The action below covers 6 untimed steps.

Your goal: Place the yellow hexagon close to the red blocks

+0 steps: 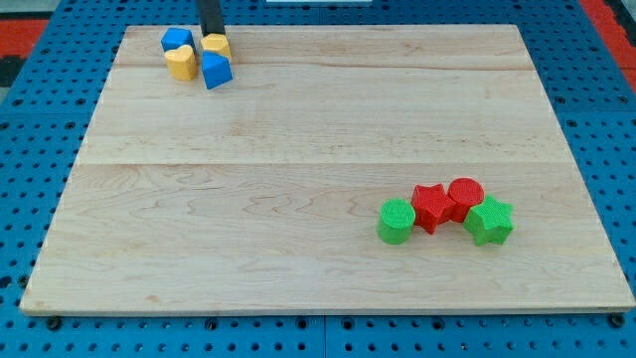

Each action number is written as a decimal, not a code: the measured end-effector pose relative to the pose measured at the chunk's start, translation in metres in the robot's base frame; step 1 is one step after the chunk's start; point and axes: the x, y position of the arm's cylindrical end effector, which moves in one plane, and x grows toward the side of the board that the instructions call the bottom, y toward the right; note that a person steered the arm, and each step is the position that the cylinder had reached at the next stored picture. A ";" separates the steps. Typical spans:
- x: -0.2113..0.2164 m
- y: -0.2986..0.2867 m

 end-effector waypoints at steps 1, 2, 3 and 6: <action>0.052 0.054; 0.082 0.067; 0.081 0.065; 0.068 -0.033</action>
